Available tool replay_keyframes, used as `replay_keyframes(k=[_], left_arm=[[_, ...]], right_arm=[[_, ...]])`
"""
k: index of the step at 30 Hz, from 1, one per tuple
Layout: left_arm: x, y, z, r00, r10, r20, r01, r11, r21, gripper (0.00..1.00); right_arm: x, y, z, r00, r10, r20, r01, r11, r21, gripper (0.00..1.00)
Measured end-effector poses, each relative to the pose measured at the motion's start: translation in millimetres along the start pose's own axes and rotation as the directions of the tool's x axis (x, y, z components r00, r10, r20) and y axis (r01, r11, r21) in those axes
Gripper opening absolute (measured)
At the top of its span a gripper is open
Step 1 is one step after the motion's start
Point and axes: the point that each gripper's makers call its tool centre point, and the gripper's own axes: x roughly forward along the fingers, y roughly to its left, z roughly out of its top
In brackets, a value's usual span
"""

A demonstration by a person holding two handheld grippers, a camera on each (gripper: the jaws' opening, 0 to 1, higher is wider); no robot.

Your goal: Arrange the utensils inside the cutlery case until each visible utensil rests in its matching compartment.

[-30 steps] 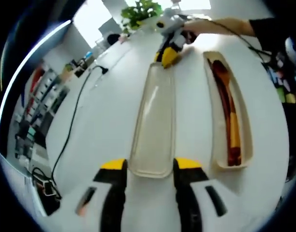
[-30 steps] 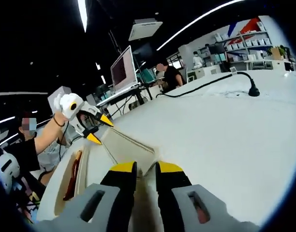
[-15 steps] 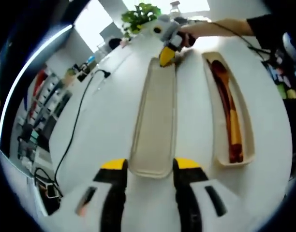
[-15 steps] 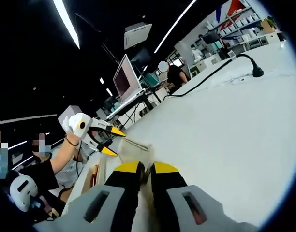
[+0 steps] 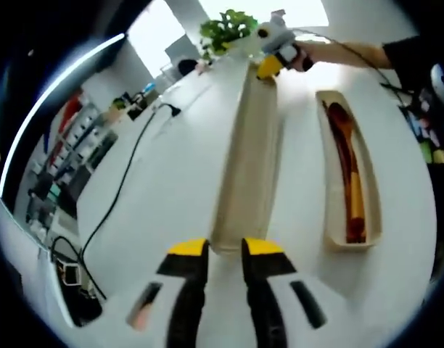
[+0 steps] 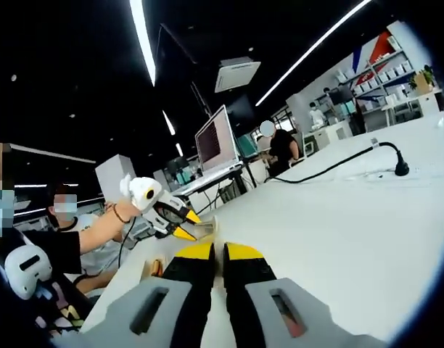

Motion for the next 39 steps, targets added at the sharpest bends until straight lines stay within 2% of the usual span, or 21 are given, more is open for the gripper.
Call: replay_keyframes(k=[4, 9, 13, 14, 16, 21, 22, 23, 24, 26, 28, 30, 32, 34, 35, 36, 39], left_arm=[[-2.6, 2.6, 1.1, 1.000, -0.002, 0.030, 0.004, 0.998, -0.059, 0.15], [-4.0, 0.6, 3.8, 0.999, 0.006, 0.048, -0.002, 0.996, -0.086, 0.13], [-5.2, -1.2, 5.1, 0.998, 0.013, 0.058, -0.008, 0.997, -0.078, 0.12], [-5.7, -0.6, 5.1, 0.998, 0.017, 0.059, -0.012, 0.997, -0.076, 0.11], [-8.1, -0.2, 6.0, 0.997, 0.019, 0.070, -0.013, 0.996, -0.084, 0.09], [-10.4, -3.9, 7.2, 0.994, 0.019, 0.103, -0.008, 0.994, -0.110, 0.07], [-10.6, -5.2, 7.3, 0.994, 0.023, 0.104, -0.012, 0.994, -0.107, 0.07], [-11.4, -7.0, 6.9, 0.994, 0.024, 0.106, -0.013, 0.995, -0.101, 0.06], [-12.2, -8.6, 7.0, 0.994, 0.023, 0.108, -0.013, 0.995, -0.098, 0.06], [-14.7, -11.6, 7.0, 0.993, 0.018, 0.115, -0.007, 0.996, -0.092, 0.06], [-16.7, -13.6, 7.8, 0.992, 0.013, 0.126, 0.000, 0.995, -0.103, 0.07], [-18.2, -14.7, 8.5, 0.991, 0.011, 0.135, 0.004, 0.993, -0.114, 0.07], [-18.4, -14.9, 8.3, 0.990, 0.009, 0.139, 0.008, 0.992, -0.125, 0.07], [-19.3, -13.5, 6.1, 0.990, 0.014, 0.141, 0.005, 0.991, -0.134, 0.07], [-19.9, -13.6, 4.8, 0.990, 0.011, 0.144, 0.009, 0.990, -0.139, 0.08], [-20.7, -14.2, 4.0, 0.989, 0.007, 0.147, 0.014, 0.990, -0.143, 0.09], [-28.9, -20.2, 6.7, 0.981, -0.034, 0.192, 0.068, 0.982, -0.175, 0.12]], right_arm=[[0.7, 6.9, 0.8, 1.000, 0.009, 0.002, -0.008, 0.999, -0.040, 0.02], [-0.4, 11.4, 0.5, 1.000, 0.010, -0.002, -0.010, 0.995, -0.102, 0.02], [-0.7, 20.1, 6.7, 1.000, 0.007, 0.004, -0.006, 0.972, -0.235, 0.02], [-0.4, 25.6, 8.9, 1.000, 0.010, 0.002, -0.009, 0.958, -0.286, 0.02], [-0.1, 38.4, 15.5, 1.000, 0.014, -0.004, -0.014, 0.912, -0.409, 0.02], [-0.1, 56.2, 24.8, 1.000, 0.014, -0.015, -0.020, 0.835, -0.550, 0.02], [0.3, 59.8, 25.4, 1.000, 0.019, -0.017, -0.025, 0.831, -0.556, 0.02], [0.4, 61.4, 27.4, 1.000, 0.013, -0.015, -0.019, 0.814, -0.581, 0.02], [0.2, 64.4, 27.5, 1.000, 0.015, -0.021, -0.025, 0.811, -0.585, 0.02], [-0.4, 70.6, 30.1, 0.999, 0.020, -0.029, -0.034, 0.778, -0.627, 0.02], [-0.9, 75.2, 31.5, 0.999, 0.027, -0.033, -0.041, 0.774, -0.632, 0.02], [-2.2, 78.5, 34.5, 0.999, 0.024, -0.032, -0.039, 0.752, -0.657, 0.02], [-4.0, 81.7, 39.8, 1.000, 0.021, -0.017, -0.027, 0.718, -0.696, 0.02], [-6.2, 86.7, 42.5, 1.000, 0.028, -0.012, -0.028, 0.697, -0.717, 0.02], [-7.1, 91.2, 43.0, 0.999, 0.036, -0.019, -0.038, 0.677, -0.735, 0.02], [-7.7, 94.7, 43.9, 0.999, 0.039, -0.023, -0.043, 0.647, -0.762, 0.02], [-9.4, 102.7, 42.2, 0.998, 0.048, -0.044, -0.064, 0.605, -0.794, 0.02]])
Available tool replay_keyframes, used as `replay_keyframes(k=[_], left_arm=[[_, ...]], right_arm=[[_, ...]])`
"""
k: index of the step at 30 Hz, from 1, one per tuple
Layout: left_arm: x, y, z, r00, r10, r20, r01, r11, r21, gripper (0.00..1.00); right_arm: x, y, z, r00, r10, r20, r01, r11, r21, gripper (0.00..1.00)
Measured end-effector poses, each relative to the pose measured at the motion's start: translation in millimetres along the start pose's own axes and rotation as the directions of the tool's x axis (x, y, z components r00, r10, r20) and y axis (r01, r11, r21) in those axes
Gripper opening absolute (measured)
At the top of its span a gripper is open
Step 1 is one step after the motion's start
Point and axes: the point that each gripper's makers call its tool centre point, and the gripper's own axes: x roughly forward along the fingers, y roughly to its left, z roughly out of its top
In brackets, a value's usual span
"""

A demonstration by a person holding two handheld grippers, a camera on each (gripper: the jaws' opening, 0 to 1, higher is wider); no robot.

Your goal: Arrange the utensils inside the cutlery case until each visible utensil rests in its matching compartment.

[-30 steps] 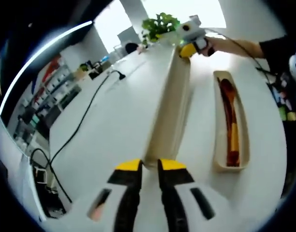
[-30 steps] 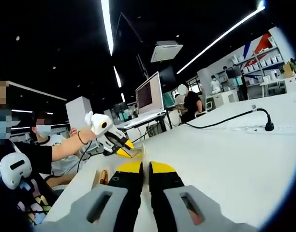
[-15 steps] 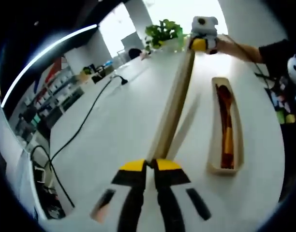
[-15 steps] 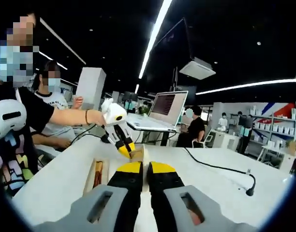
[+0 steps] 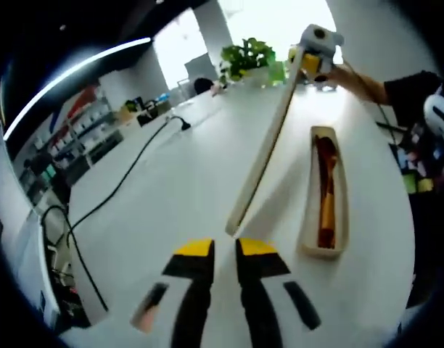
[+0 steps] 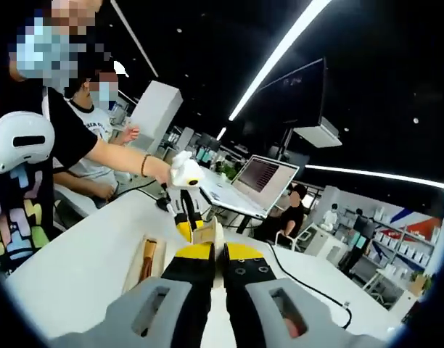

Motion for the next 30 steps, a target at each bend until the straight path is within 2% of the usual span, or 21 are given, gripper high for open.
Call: replay_keyframes(k=[2, 4, 7, 9, 11, 14, 15, 16, 21, 23, 24, 25, 26, 28, 30], left_arm=[[-10.5, -3.6, 3.4, 1.000, -0.014, 0.014, 0.013, 0.999, 0.036, 0.12], [-18.6, -8.6, 5.0, 1.000, -0.028, -0.012, 0.029, 0.994, 0.106, 0.14], [-30.7, -22.6, 16.5, 0.996, -0.088, -0.017, 0.089, 0.988, 0.127, 0.28], [-36.1, -30.0, 21.4, 0.992, -0.122, -0.038, 0.127, 0.975, 0.182, 0.33], [-36.9, -33.2, 25.4, 0.990, -0.132, -0.051, 0.139, 0.967, 0.214, 0.36], [-35.0, -39.3, 27.7, 0.982, -0.176, -0.070, 0.188, 0.957, 0.223, 0.52], [-34.3, -42.2, 27.1, 0.976, -0.198, -0.086, 0.213, 0.946, 0.243, 0.58], [-33.8, -46.4, 26.7, 0.967, -0.230, -0.105, 0.250, 0.931, 0.266, 0.61], [-30.4, -69.7, 37.9, 0.911, -0.391, -0.130, 0.411, 0.883, 0.226, 0.73], [-27.3, -80.4, 35.7, 0.876, -0.446, -0.186, 0.481, 0.840, 0.251, 0.81], [-26.1, -84.5, 35.2, 0.862, -0.465, -0.201, 0.504, 0.827, 0.250, 0.81], [-24.8, -89.1, 34.2, 0.841, -0.491, -0.228, 0.536, 0.814, 0.225, 0.80], [-22.2, -91.7, 34.5, 0.828, -0.503, -0.248, 0.553, 0.807, 0.208, 0.79], [-12.4, -93.2, 37.9, 0.821, -0.504, -0.267, 0.560, 0.803, 0.205, 0.79], [-5.3, -93.6, 31.7, 0.805, -0.490, -0.336, 0.567, 0.802, 0.188, 0.79]], right_arm=[[-1.9, 2.5, 3.6, 1.000, 0.004, 0.005, -0.004, 1.000, -0.028, 0.02], [-3.9, 7.2, 9.8, 0.999, 0.023, 0.028, -0.020, 0.996, -0.084, 0.02], [-5.6, 15.1, 17.6, 0.998, 0.043, 0.044, -0.036, 0.990, -0.139, 0.02], [-6.1, 20.3, 22.9, 0.997, 0.061, 0.056, -0.050, 0.982, -0.181, 0.02], [-6.6, 25.5, 27.9, 0.995, 0.077, 0.065, -0.060, 0.973, -0.224, 0.02], [-9.8, 33.8, 34.1, 0.990, 0.102, 0.096, -0.074, 0.964, -0.256, 0.02], [-10.9, 36.9, 35.6, 0.989, 0.111, 0.102, -0.080, 0.961, -0.265, 0.02], [-11.8, 40.0, 36.7, 0.987, 0.120, 0.103, -0.087, 0.957, -0.276, 0.02], [-16.1, 52.3, 41.7, 0.980, 0.165, 0.107, -0.115, 0.923, -0.367, 0.02], [-18.8, 53.2, 42.8, 0.978, 0.173, 0.117, -0.113, 0.909, -0.401, 0.02], [-19.9, 53.8, 42.6, 0.977, 0.177, 0.120, -0.115, 0.907, -0.404, 0.02], [-21.1, 55.0, 42.6, 0.975, 0.187, 0.122, -0.121, 0.903, -0.412, 0.02], [-21.8, 56.4, 42.5, 0.973, 0.195, 0.124, -0.127, 0.899, -0.419, 0.02], [-21.9, 61.0, 41.4, 0.970, 0.211, 0.124, -0.137, 0.887, -0.441, 0.02], [-22.7, 62.2, 39.4, 0.969, 0.218, 0.117, -0.139, 0.870, -0.473, 0.02]])
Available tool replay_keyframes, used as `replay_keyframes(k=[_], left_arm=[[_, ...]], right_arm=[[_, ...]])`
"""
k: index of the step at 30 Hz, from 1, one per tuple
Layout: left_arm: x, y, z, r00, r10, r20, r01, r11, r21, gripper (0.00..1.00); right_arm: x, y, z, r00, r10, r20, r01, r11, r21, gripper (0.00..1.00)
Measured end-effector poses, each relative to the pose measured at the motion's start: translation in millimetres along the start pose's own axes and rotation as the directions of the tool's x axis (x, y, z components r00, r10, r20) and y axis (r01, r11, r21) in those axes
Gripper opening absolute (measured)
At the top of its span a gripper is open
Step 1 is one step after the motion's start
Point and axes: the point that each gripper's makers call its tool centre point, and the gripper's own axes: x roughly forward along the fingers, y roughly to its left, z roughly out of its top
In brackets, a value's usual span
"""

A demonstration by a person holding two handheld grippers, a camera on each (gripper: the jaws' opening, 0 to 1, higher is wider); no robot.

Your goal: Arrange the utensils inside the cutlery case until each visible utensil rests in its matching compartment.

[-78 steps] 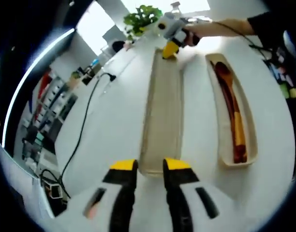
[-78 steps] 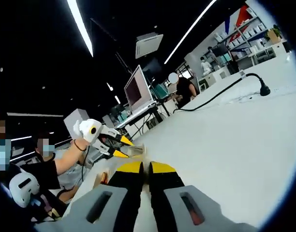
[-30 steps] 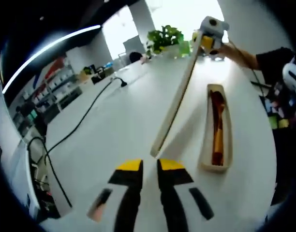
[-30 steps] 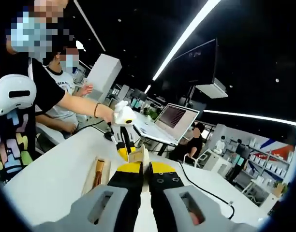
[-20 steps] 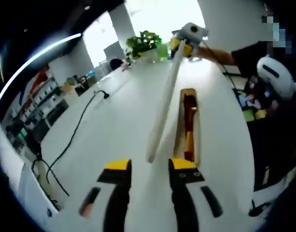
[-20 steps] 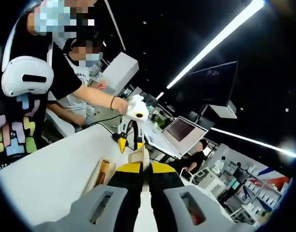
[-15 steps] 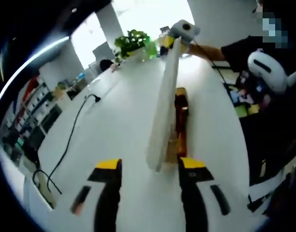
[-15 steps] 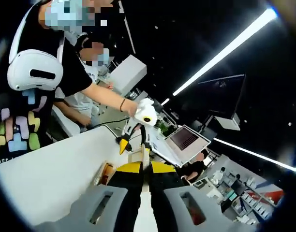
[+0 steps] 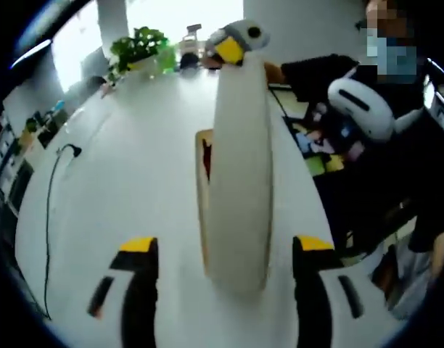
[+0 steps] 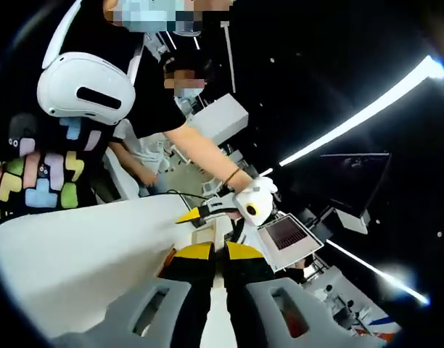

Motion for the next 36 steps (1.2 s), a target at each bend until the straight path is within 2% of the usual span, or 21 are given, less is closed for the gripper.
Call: replay_keyframes(k=[2, 5, 10, 14, 19, 23, 36], left_arm=[[8.0, 0.3, -6.5, 0.996, -0.011, -0.093, 0.012, 1.000, 0.008, 0.78], [15.8, 4.6, 0.1, 0.993, 0.011, -0.114, -0.011, 1.000, 0.002, 0.73], [25.8, -8.8, -8.6, 0.976, -0.069, -0.205, 0.061, 0.997, -0.047, 0.69], [30.6, -4.3, -10.3, 0.970, -0.071, -0.232, 0.054, 0.996, -0.077, 0.68], [28.7, -8.8, -10.5, 0.965, -0.090, -0.246, 0.071, 0.994, -0.084, 0.66], [32.6, -10.1, -17.8, 0.952, -0.112, -0.284, 0.086, 0.991, -0.100, 0.65], [40.6, -4.7, -24.8, 0.940, -0.094, -0.329, 0.058, 0.992, -0.116, 0.56]], right_arm=[[-0.6, 1.1, 0.4, 1.000, 0.008, 0.002, -0.008, 1.000, -0.014, 0.02], [-3.6, -0.1, 0.3, 1.000, 0.023, 0.017, -0.023, 0.999, -0.030, 0.03], [-3.8, 6.8, -3.0, 0.997, 0.071, 0.024, -0.069, 0.995, -0.078, 0.03], [-3.9, 7.4, -5.3, 0.997, 0.076, 0.031, -0.070, 0.986, -0.150, 0.03], [-1.9, 2.7, -3.0, 0.995, 0.080, 0.059, -0.068, 0.980, -0.185, 0.03], [0.1, 9.4, -5.2, 0.991, 0.116, 0.068, -0.098, 0.968, -0.229, 0.03], [-1.0, 21.2, -21.6, 0.981, 0.175, 0.082, -0.137, 0.929, -0.344, 0.03]])
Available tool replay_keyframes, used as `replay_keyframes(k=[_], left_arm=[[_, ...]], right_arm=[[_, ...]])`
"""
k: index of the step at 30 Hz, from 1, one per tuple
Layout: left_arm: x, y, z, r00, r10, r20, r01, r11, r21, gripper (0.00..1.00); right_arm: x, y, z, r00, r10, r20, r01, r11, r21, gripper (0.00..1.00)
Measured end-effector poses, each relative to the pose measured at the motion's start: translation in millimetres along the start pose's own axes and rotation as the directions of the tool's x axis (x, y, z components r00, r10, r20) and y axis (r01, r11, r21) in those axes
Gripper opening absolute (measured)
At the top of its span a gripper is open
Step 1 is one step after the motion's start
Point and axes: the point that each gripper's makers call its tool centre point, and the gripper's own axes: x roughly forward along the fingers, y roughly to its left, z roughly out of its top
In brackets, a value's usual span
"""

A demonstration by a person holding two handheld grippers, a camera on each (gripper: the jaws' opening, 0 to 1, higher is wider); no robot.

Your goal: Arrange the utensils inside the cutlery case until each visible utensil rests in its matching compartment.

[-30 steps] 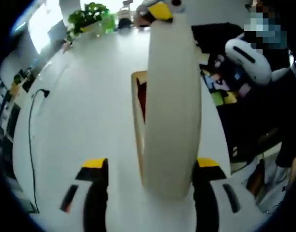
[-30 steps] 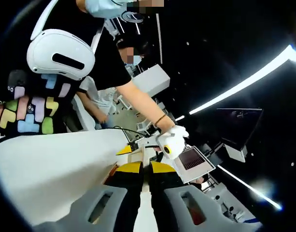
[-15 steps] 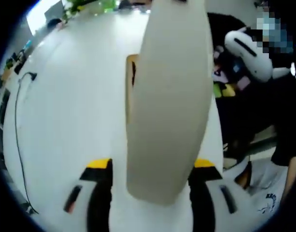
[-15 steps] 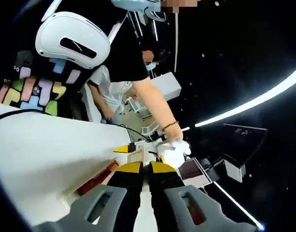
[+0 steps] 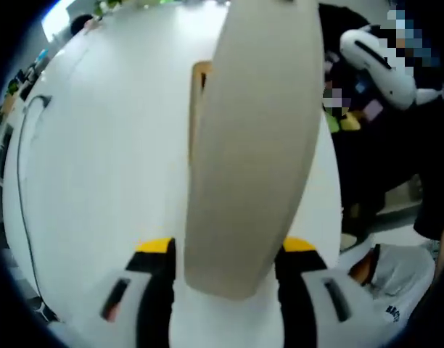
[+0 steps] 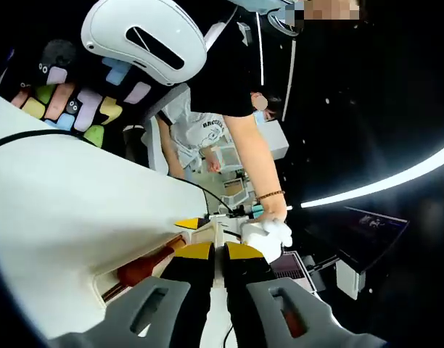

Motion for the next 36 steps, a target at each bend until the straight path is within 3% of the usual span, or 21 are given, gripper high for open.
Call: replay_keyframes(k=[14, 19, 28, 36], left_arm=[[4.0, 6.1, -3.2, 0.999, 0.045, -0.030, -0.044, 0.999, 0.029, 0.50], [4.3, 6.8, -4.3, 0.997, 0.067, -0.032, -0.066, 0.997, 0.025, 0.49], [4.6, 8.9, -3.4, 0.995, 0.095, -0.035, -0.095, 0.995, -0.010, 0.47], [4.6, 9.8, -2.3, 0.993, 0.114, -0.028, -0.115, 0.993, -0.032, 0.45]], right_arm=[[0.3, 17.6, -2.8, 1.000, 0.015, -0.004, -0.015, 1.000, -0.025, 0.03], [0.6, 25.1, -7.9, 0.999, 0.025, -0.031, -0.024, 0.999, 0.029, 0.05], [-7.5, 35.4, -24.1, 0.993, 0.044, -0.110, -0.026, 0.986, 0.165, 0.22], [-14.6, 50.6, -29.4, 0.987, 0.090, -0.134, -0.053, 0.964, 0.259, 0.24]])
